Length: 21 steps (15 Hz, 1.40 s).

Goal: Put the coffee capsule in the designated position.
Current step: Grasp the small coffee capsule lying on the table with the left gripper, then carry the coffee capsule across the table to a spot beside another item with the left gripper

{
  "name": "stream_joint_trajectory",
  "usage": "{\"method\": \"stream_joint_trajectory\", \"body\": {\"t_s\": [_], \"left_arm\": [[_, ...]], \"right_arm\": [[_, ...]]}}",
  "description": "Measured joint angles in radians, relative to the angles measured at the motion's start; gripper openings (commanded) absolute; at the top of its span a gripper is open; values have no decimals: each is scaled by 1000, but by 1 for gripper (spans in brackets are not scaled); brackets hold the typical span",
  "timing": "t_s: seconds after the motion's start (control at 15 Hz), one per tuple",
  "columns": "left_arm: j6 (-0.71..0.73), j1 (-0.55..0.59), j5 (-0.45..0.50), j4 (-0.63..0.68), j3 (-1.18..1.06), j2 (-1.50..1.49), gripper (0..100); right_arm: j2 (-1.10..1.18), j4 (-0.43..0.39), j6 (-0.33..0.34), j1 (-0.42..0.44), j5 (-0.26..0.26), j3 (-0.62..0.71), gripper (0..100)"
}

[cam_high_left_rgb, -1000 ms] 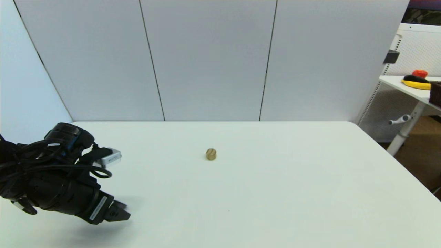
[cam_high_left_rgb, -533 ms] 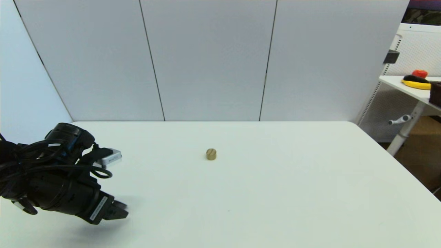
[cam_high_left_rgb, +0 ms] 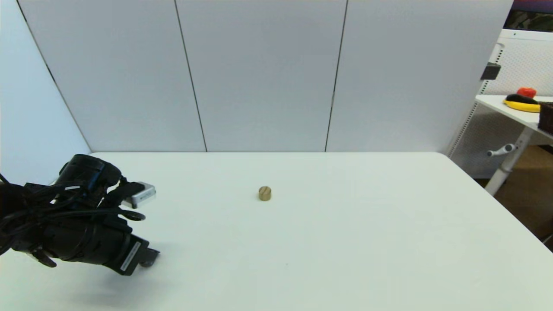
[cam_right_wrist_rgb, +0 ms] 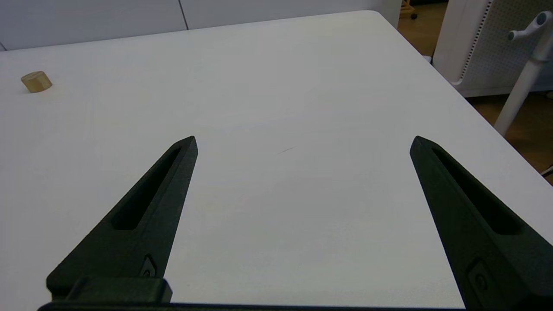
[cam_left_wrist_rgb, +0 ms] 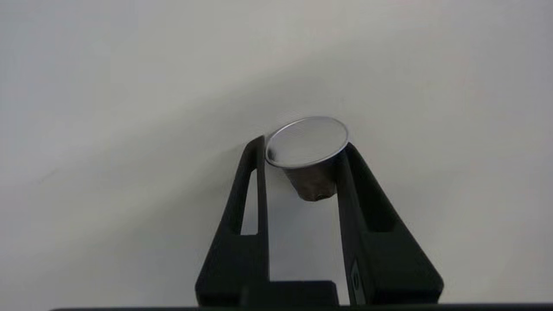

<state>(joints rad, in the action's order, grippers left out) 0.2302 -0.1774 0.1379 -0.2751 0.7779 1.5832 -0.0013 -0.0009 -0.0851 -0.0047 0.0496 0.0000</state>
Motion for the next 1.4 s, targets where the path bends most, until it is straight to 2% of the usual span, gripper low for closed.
{"method": "stream_joint_trajectory", "body": {"t_s": [0.73,1.4], "left_arm": [[10,-26,-1,4,69,-29,0],[11,-138,-1,5,520,150,0]], "right_arm": [[0,0,0,0,-1,0,100],[0,0,0,0,0,0,100]]}}
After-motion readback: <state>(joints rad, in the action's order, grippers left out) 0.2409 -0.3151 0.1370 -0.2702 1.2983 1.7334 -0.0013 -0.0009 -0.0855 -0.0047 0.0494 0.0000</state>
